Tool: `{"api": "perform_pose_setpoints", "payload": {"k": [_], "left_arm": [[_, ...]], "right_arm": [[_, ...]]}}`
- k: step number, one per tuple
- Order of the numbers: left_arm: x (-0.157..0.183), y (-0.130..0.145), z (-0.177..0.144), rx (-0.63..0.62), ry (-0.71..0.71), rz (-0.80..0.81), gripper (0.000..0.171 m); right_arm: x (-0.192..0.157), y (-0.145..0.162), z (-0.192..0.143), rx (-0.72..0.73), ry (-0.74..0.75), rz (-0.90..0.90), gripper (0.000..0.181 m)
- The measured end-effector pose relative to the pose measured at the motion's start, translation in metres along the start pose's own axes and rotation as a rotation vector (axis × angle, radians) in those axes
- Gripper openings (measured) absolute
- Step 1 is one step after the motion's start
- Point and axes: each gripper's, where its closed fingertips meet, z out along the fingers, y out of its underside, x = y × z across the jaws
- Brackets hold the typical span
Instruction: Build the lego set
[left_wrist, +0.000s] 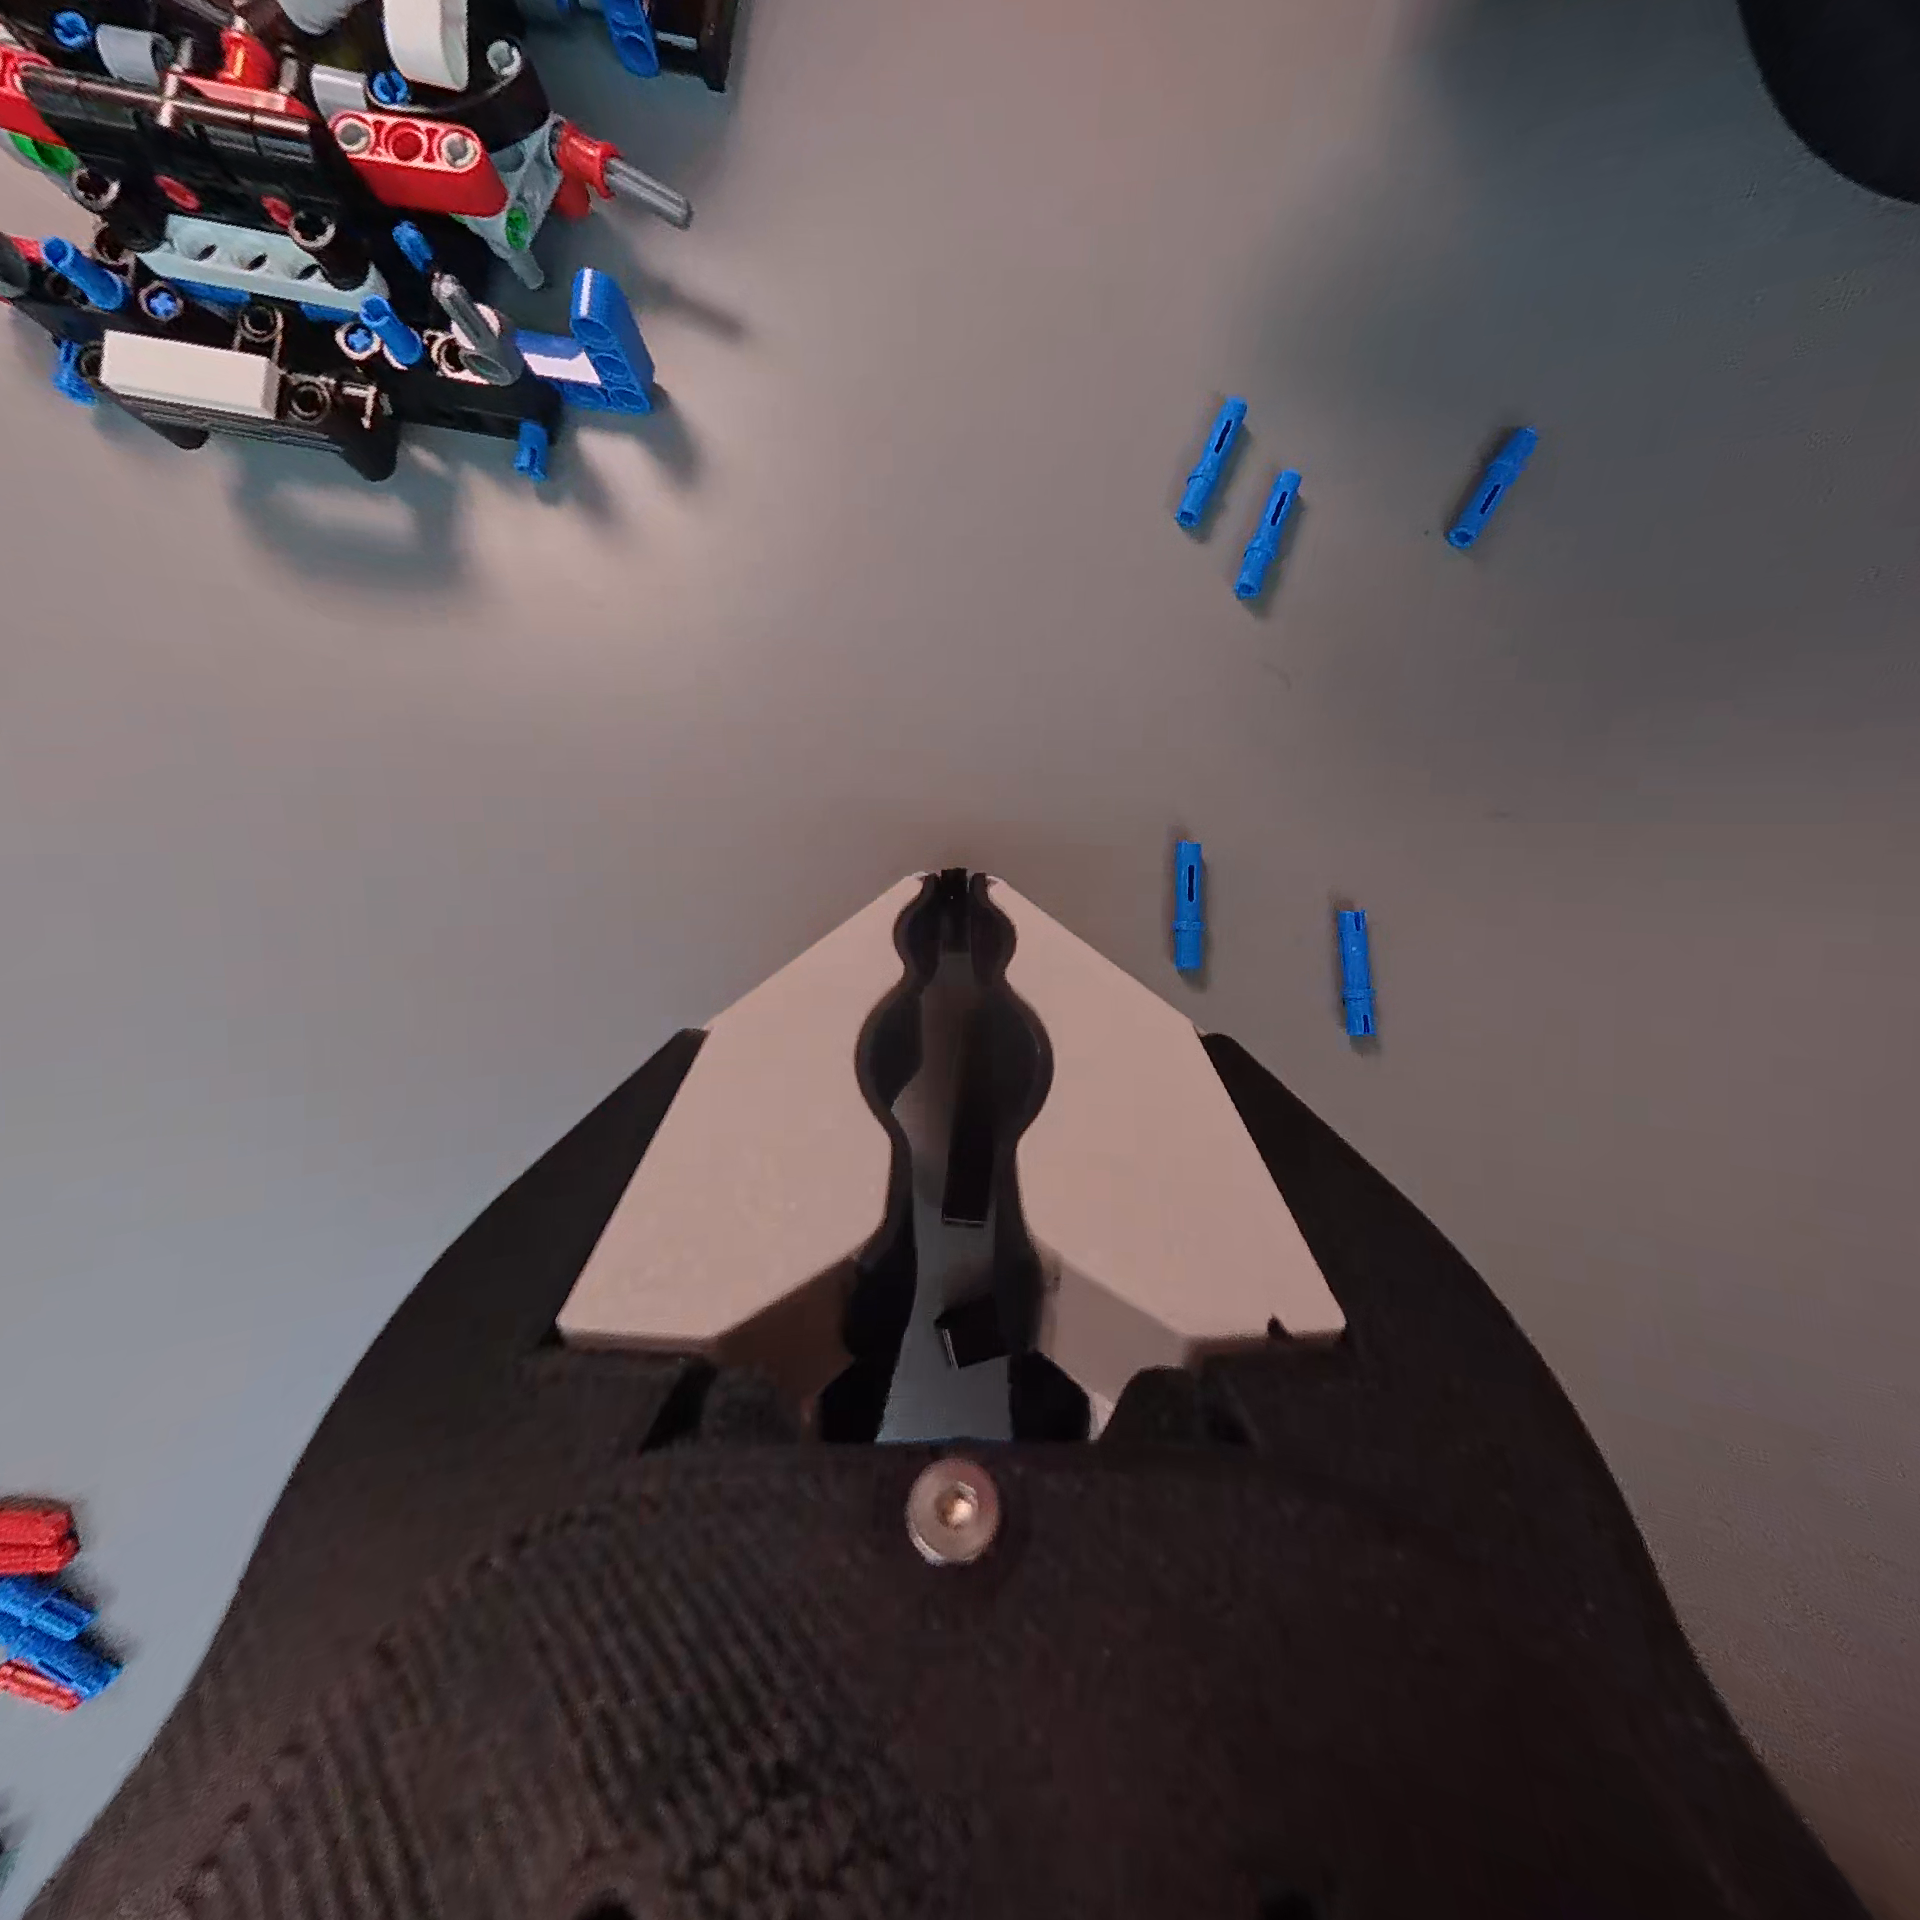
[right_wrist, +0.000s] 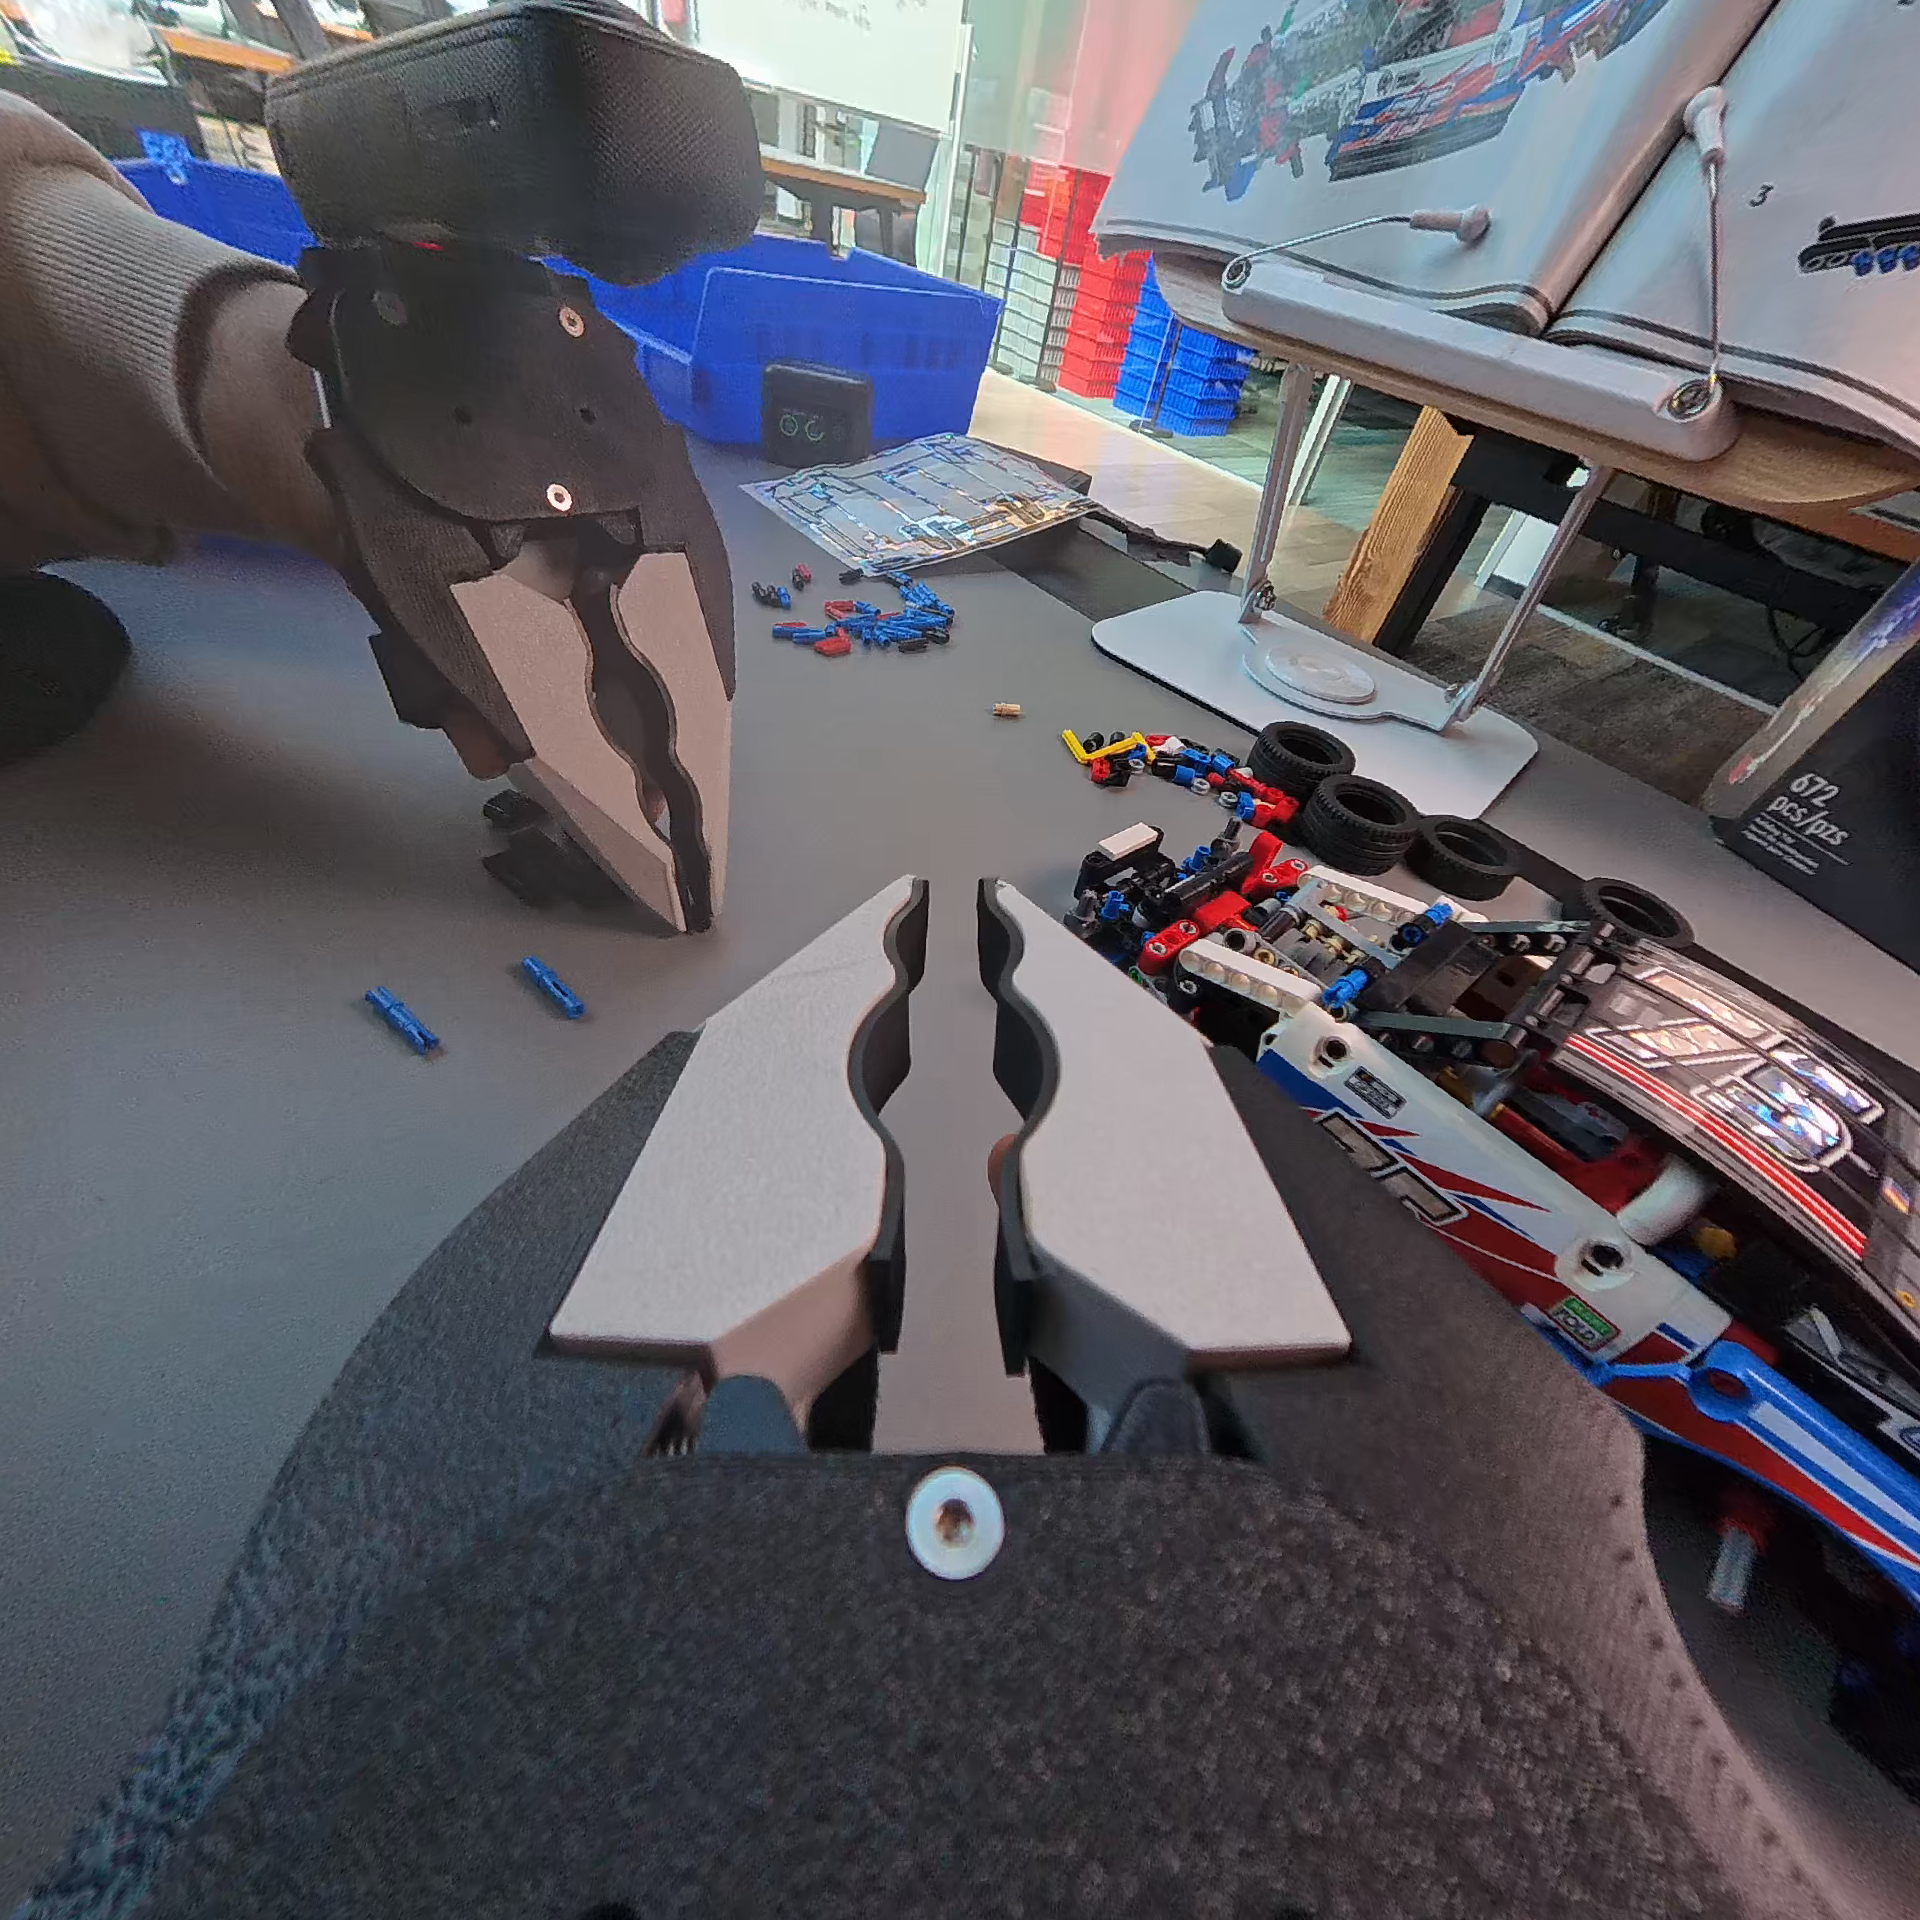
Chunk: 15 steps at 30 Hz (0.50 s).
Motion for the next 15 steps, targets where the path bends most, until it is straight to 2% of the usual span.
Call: {"api": "perform_pose_setpoints", "payload": {"k": [2,4,9,12,15], "left_arm": [[0.001,-0.002,-0.002,0.014,-0.002,-0.007,0.014],[-0.004,-0.011,-0.011,0.087,-0.045,-0.033,0.024],[-0.016,-0.035,-0.061,0.438,-0.207,-0.204,0.033],[-0.023,-0.025,-0.085,0.595,-0.323,-0.318,0.033],[-0.031,-0.002,-0.094,0.696,-0.418,-0.417,0.032]], "right_arm": [[-0.001,0.001,0.001,-0.003,-0.006,0.002,0.007],[-0.002,0.001,0.004,-0.012,-0.012,-0.007,0.007],[0.014,-0.016,0.032,-0.130,-0.088,-0.087,0.011],[0.039,-0.035,0.065,-0.200,-0.110,-0.256,0.010],[0.059,-0.027,0.110,-0.357,-0.220,-0.343,0.010]]}}
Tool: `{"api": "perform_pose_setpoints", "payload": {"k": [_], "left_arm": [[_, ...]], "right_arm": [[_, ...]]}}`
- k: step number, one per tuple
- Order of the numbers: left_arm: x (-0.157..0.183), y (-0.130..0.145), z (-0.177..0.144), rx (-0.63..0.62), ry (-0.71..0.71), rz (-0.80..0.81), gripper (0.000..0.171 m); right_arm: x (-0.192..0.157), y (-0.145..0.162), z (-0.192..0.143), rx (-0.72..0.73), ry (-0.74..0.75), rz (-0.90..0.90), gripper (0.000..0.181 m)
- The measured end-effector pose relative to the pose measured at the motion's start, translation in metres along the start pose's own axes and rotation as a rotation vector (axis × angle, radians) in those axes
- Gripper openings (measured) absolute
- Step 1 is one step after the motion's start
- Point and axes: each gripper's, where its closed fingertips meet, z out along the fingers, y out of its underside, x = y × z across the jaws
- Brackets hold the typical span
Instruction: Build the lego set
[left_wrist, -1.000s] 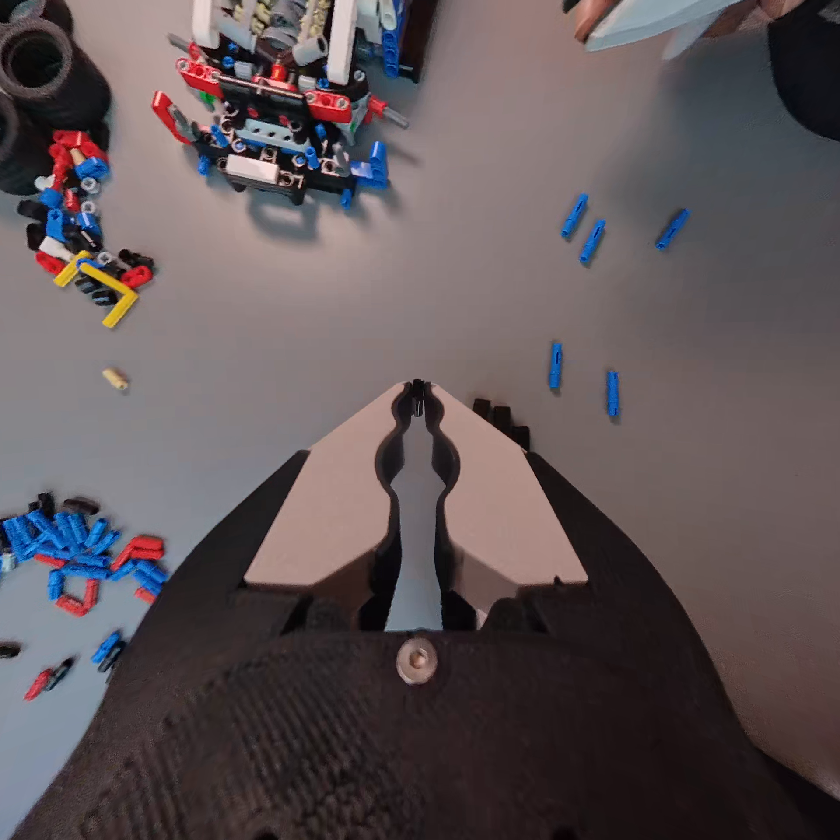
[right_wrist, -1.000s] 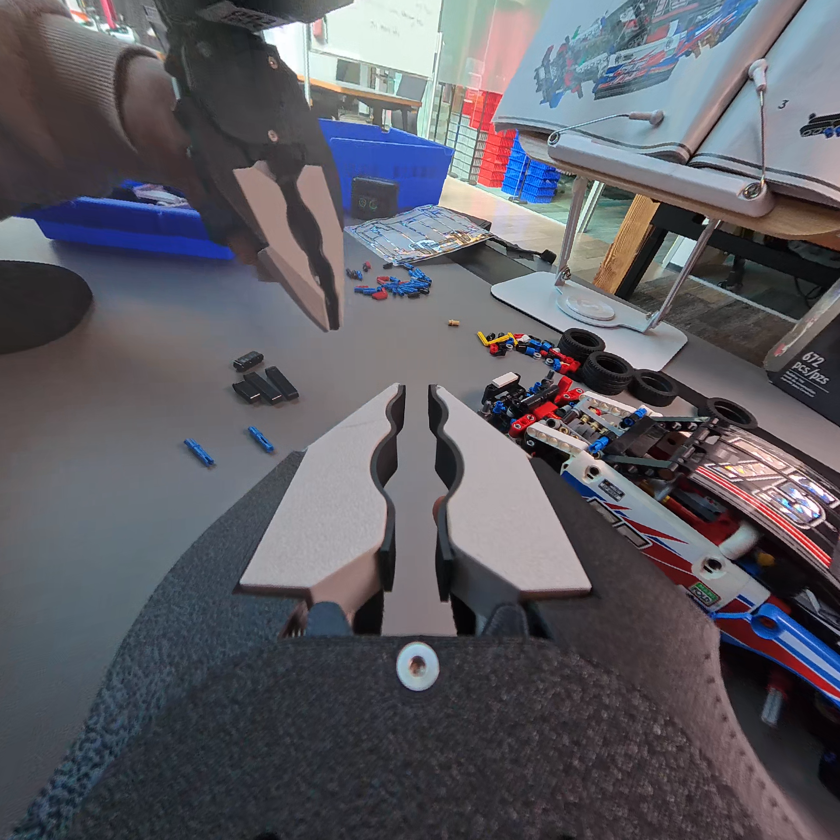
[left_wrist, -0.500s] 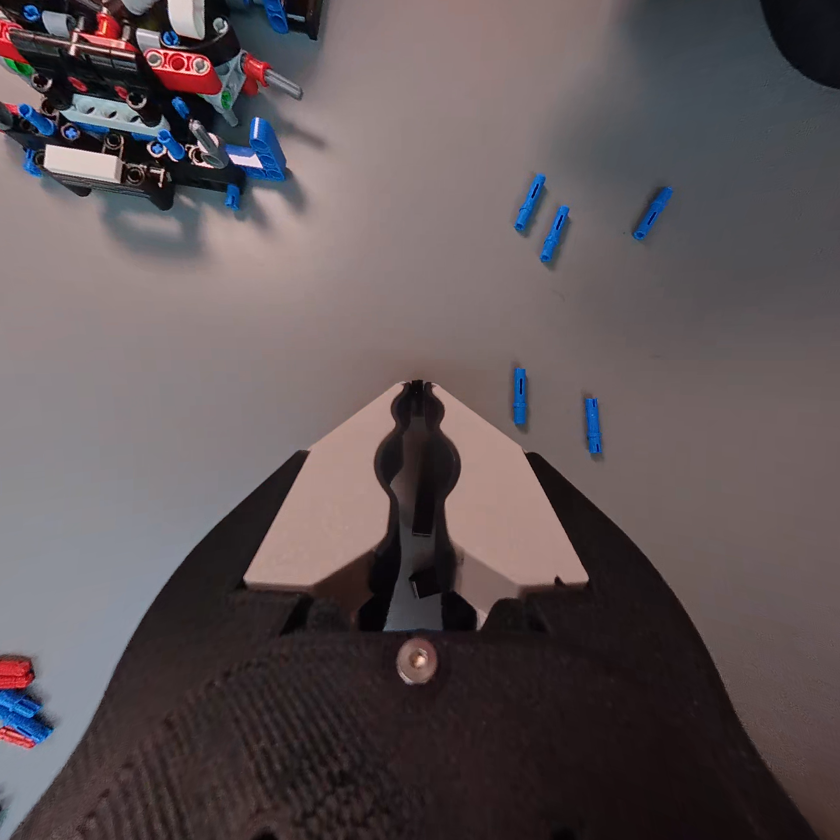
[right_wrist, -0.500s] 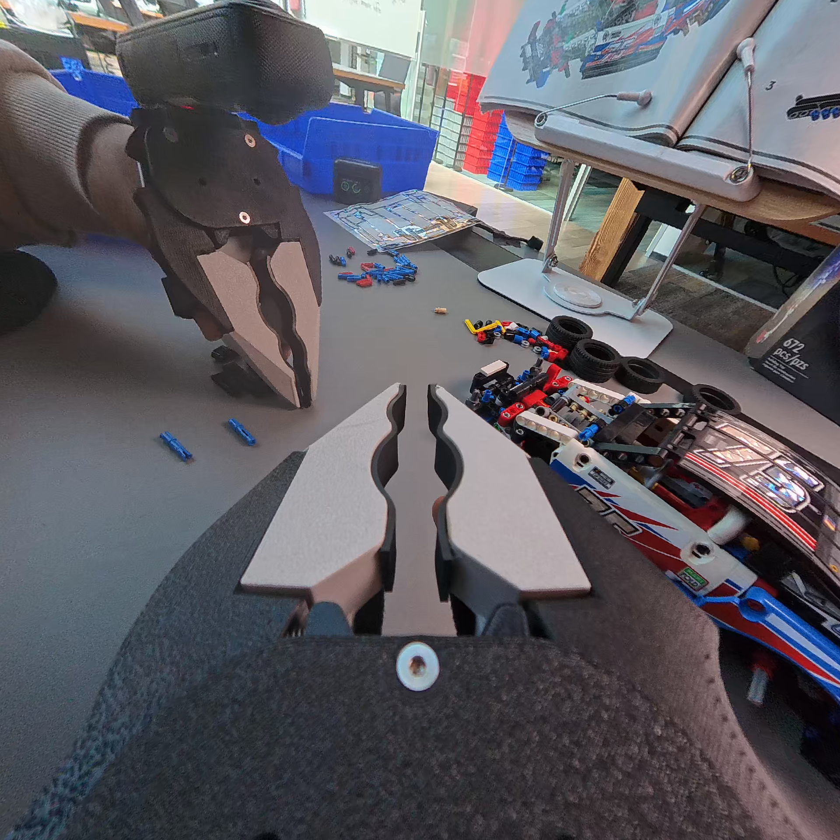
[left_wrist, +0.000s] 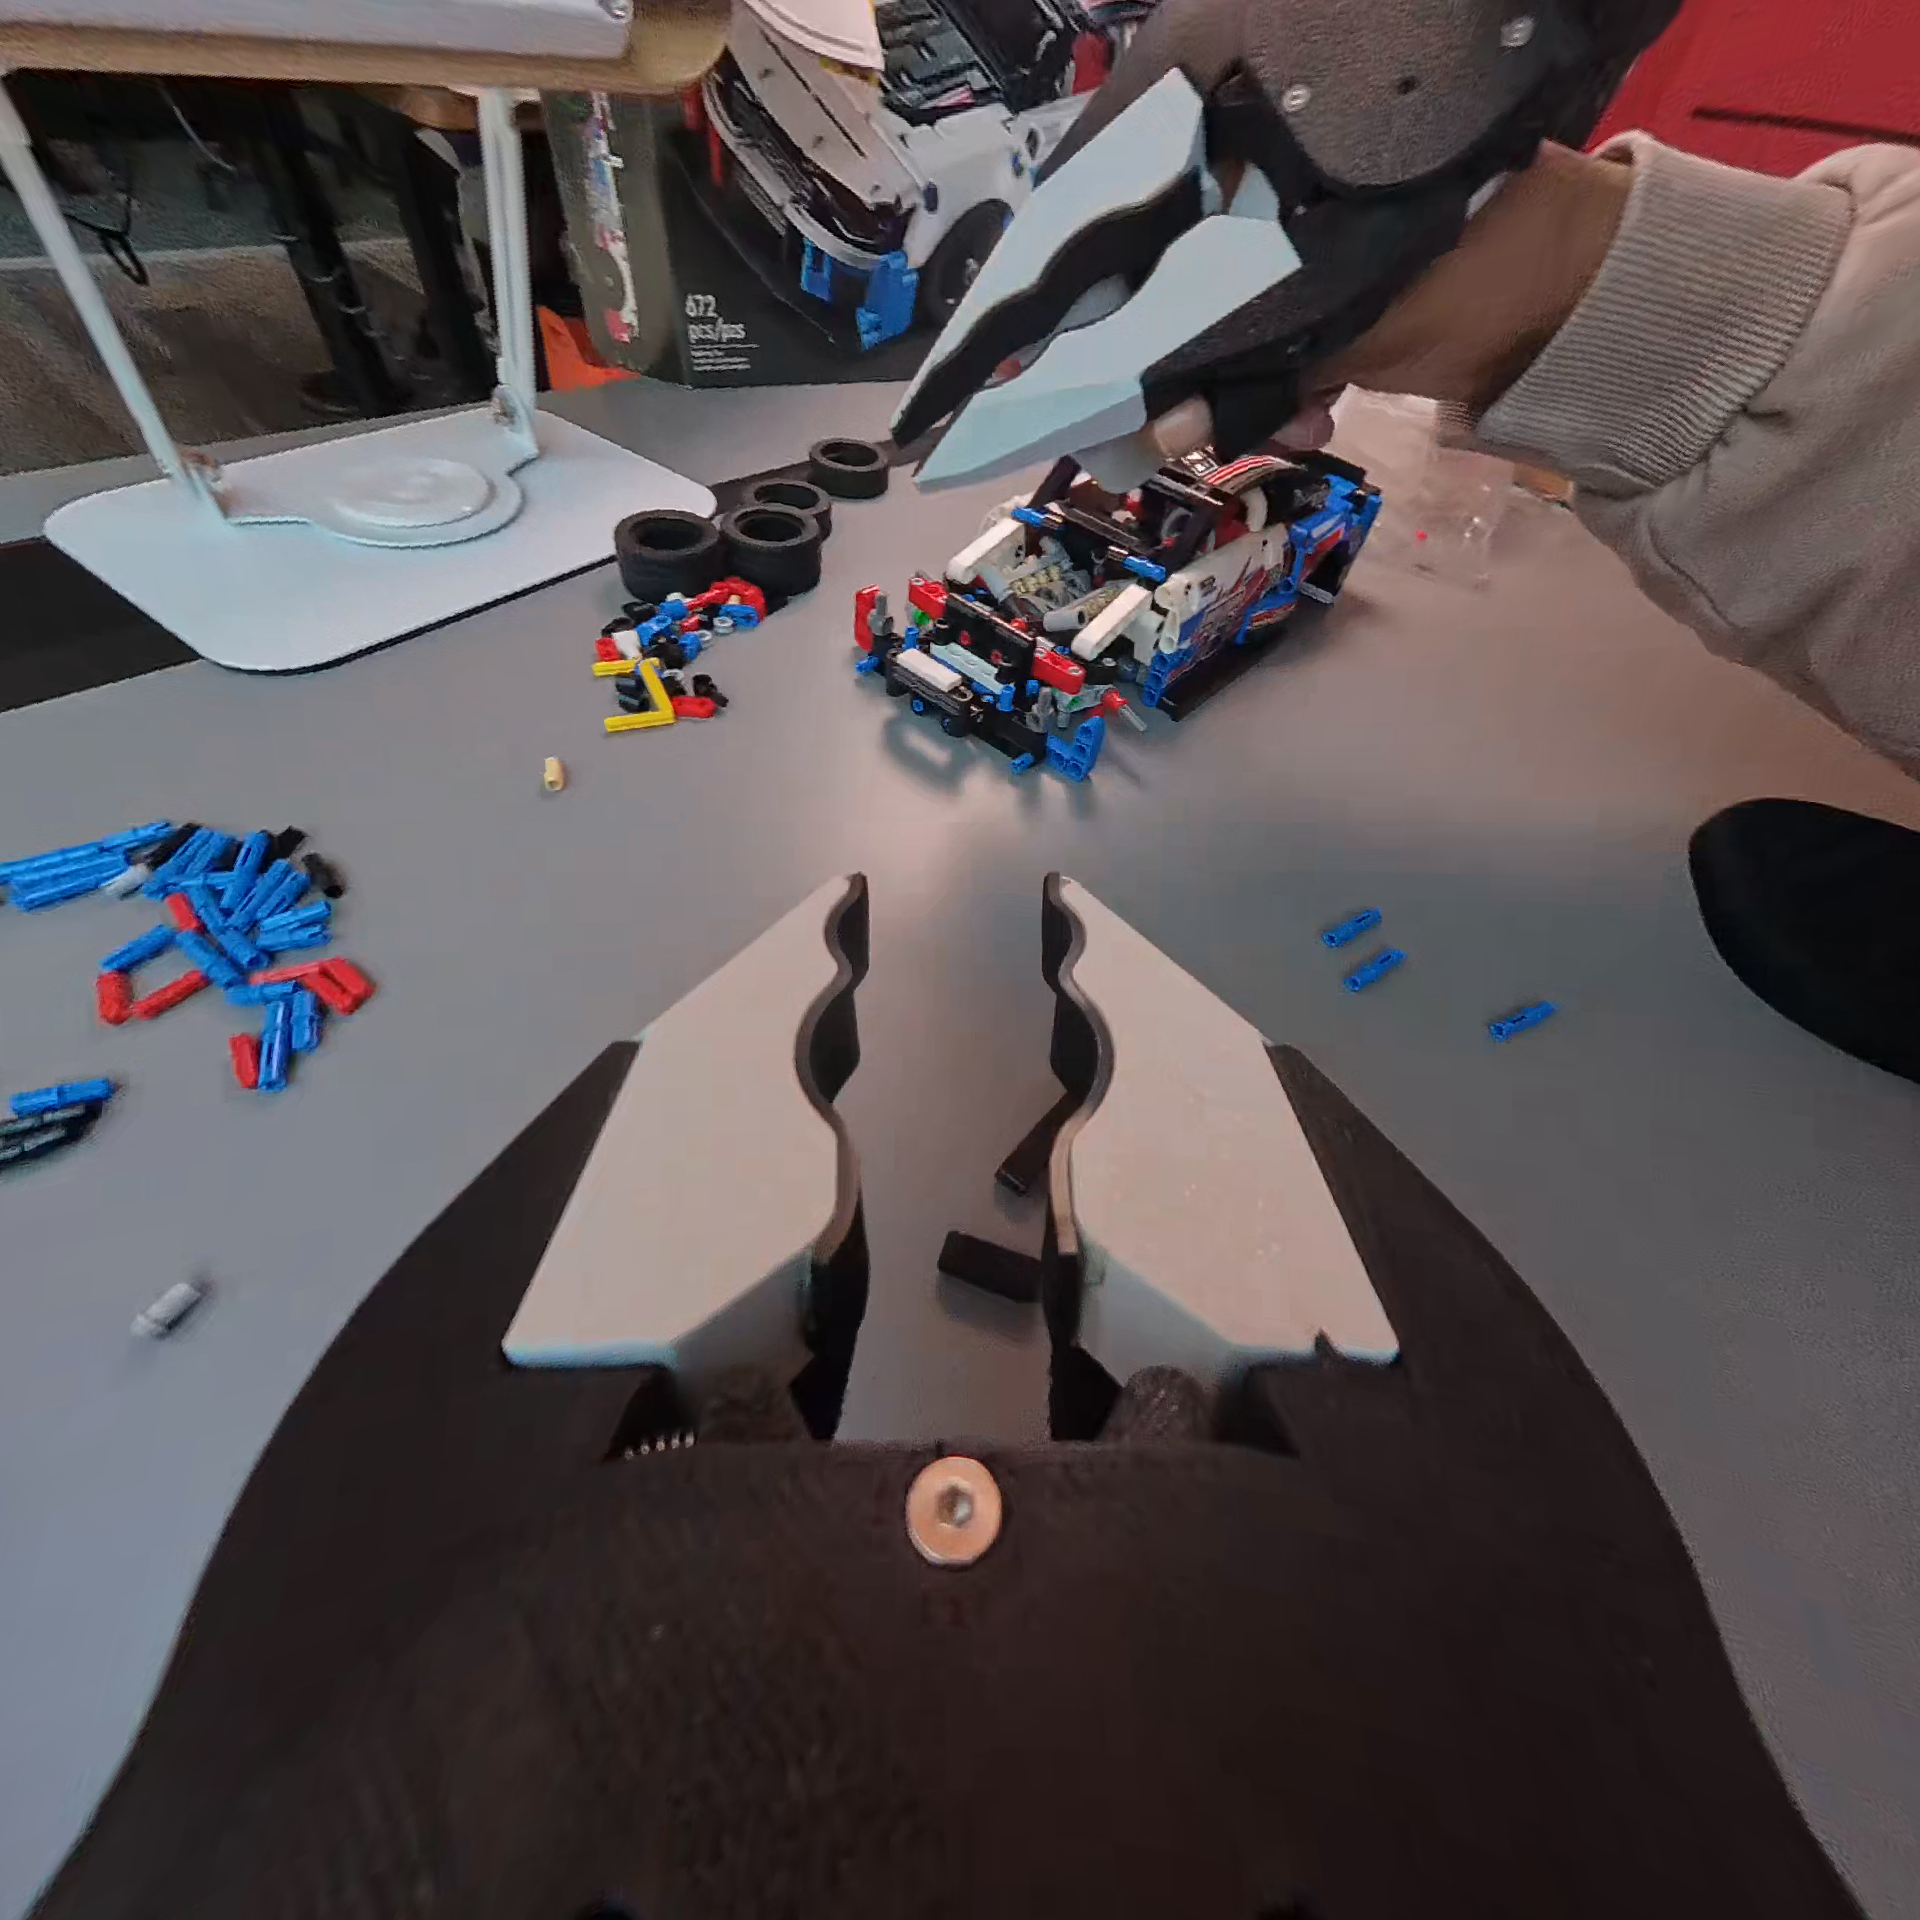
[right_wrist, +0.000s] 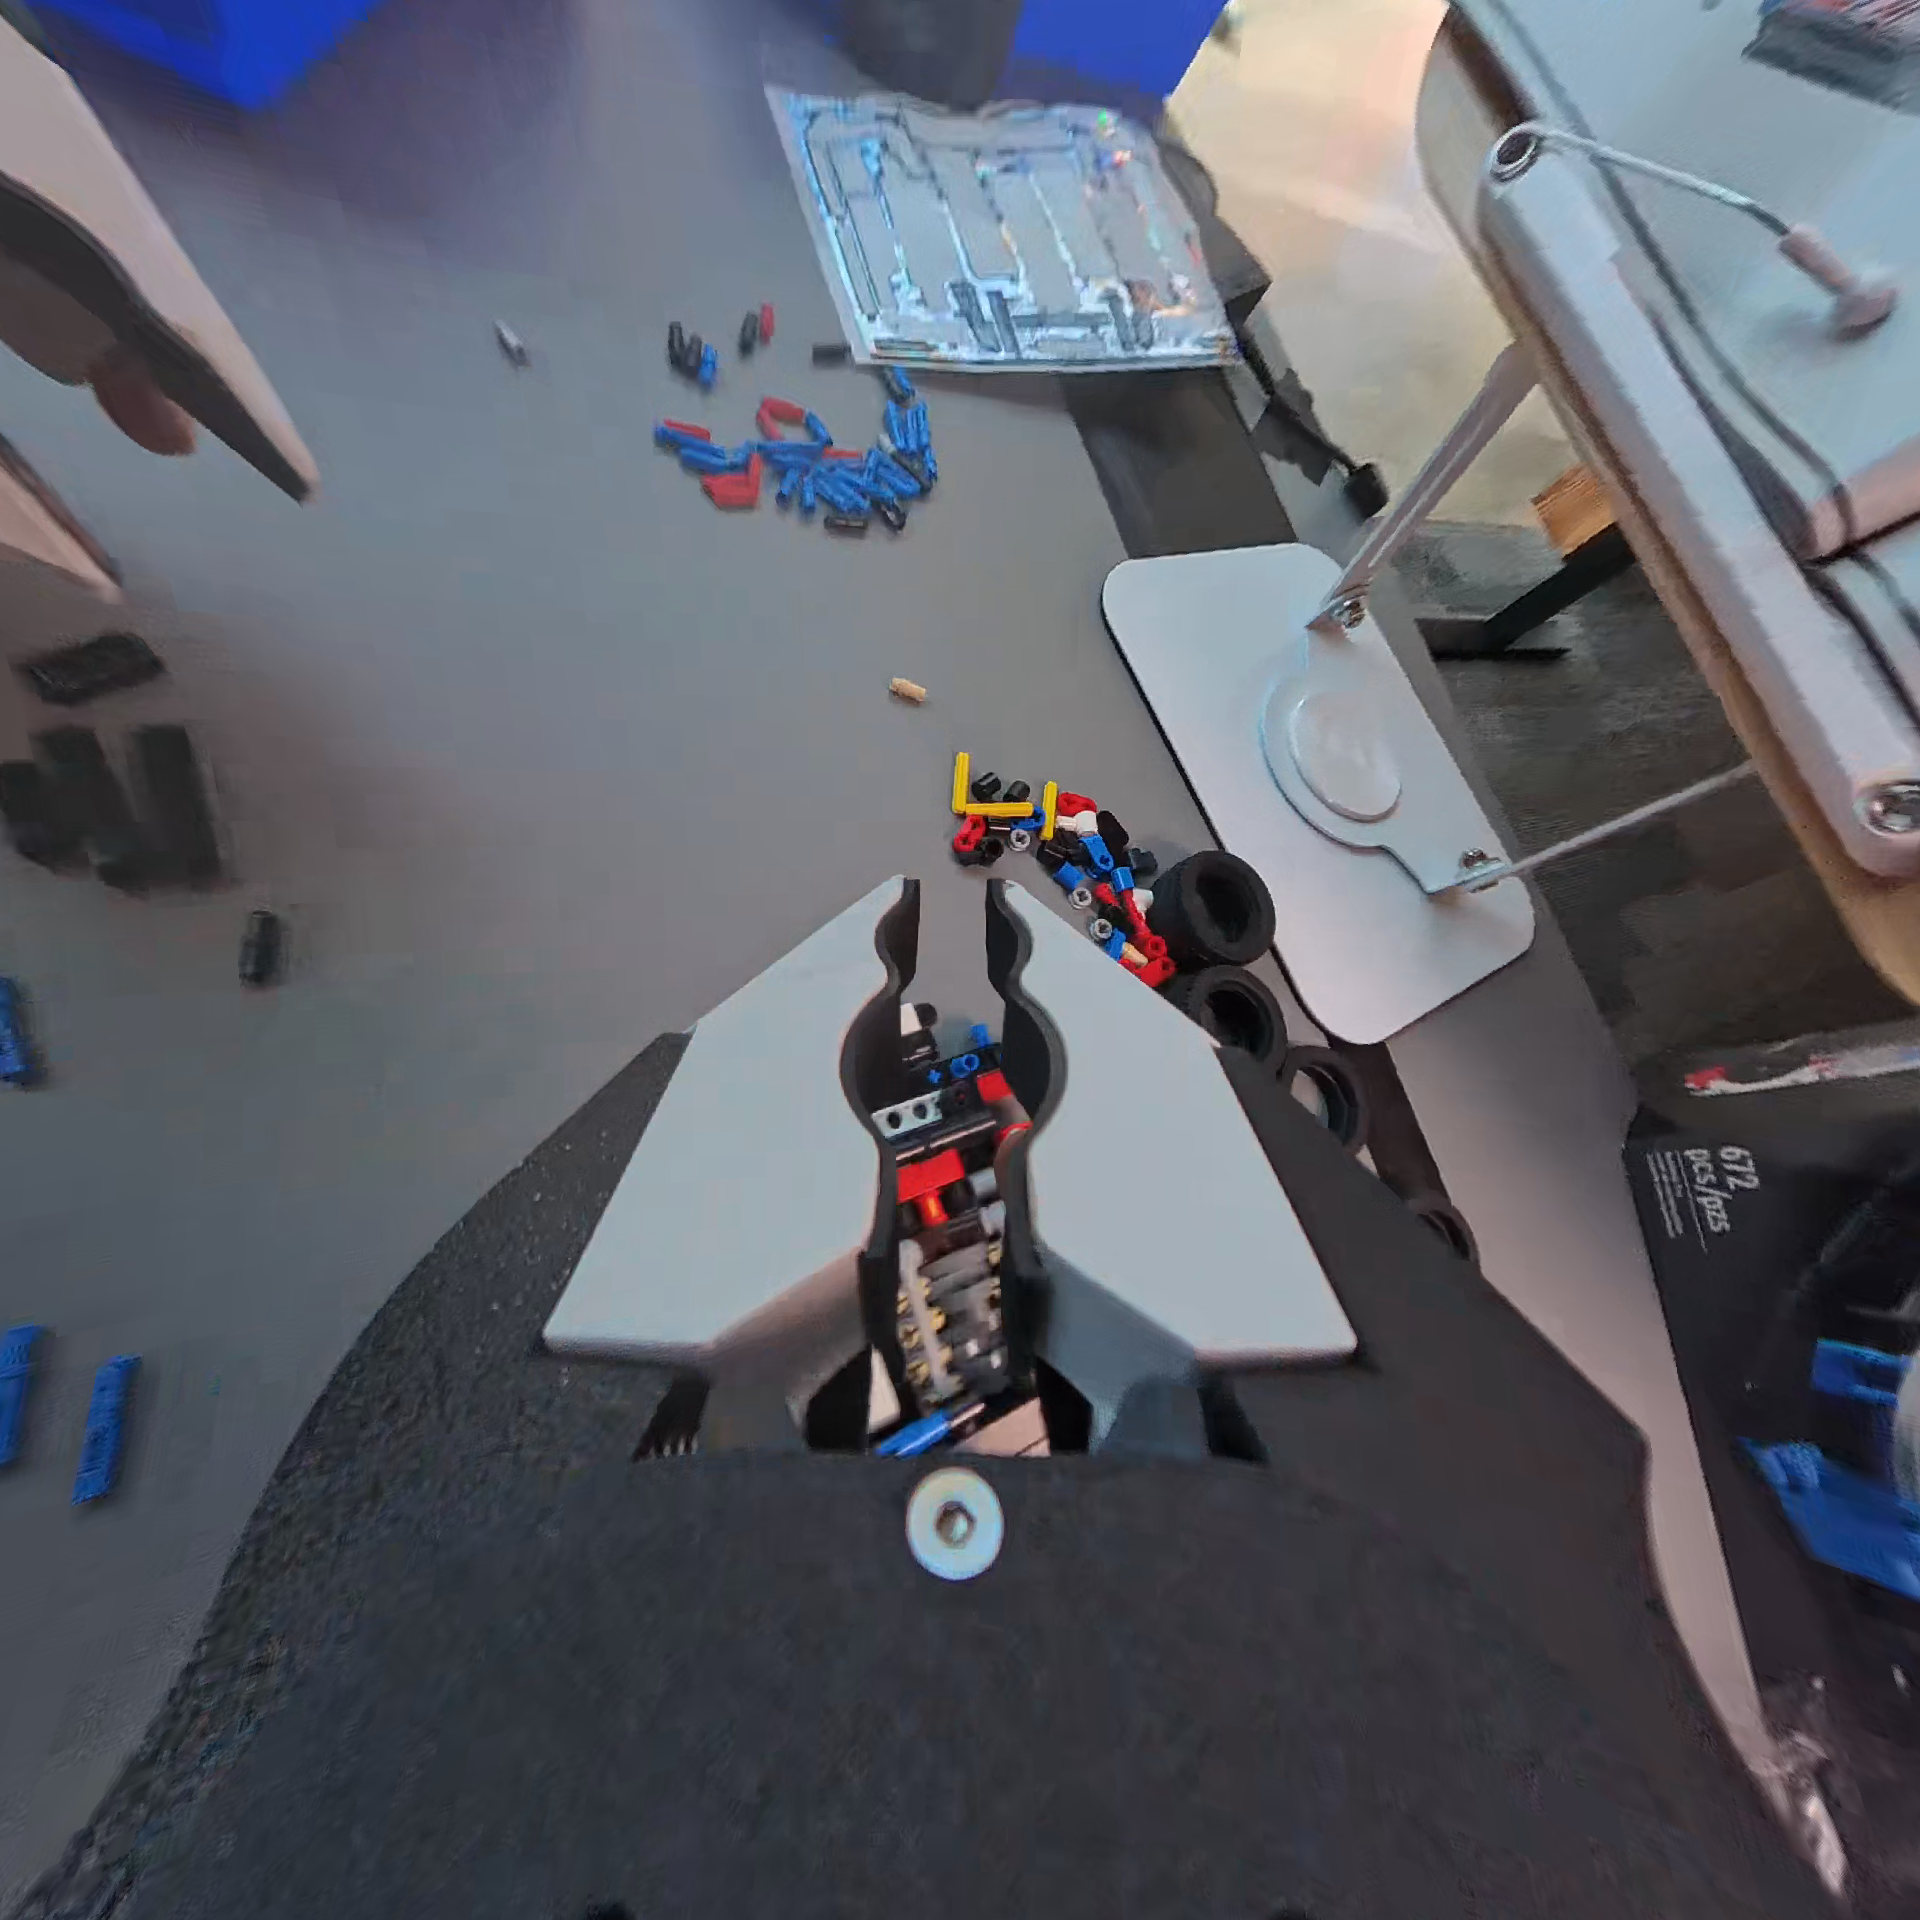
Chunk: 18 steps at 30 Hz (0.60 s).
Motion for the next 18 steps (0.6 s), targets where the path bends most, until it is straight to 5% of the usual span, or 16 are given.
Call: {"api": "perform_pose_setpoints", "payload": {"k": [9,18], "left_arm": [[-0.027,0.008,-0.003,0.021,-0.097,0.123,0.028],[-0.015,0.006,-0.006,0.030,-0.047,0.149,0.027]], "right_arm": [[0.019,0.027,0.112,-0.267,-0.283,-0.056,0.010],[0.021,0.038,0.141,-0.373,-0.315,0.007,0.008]]}}
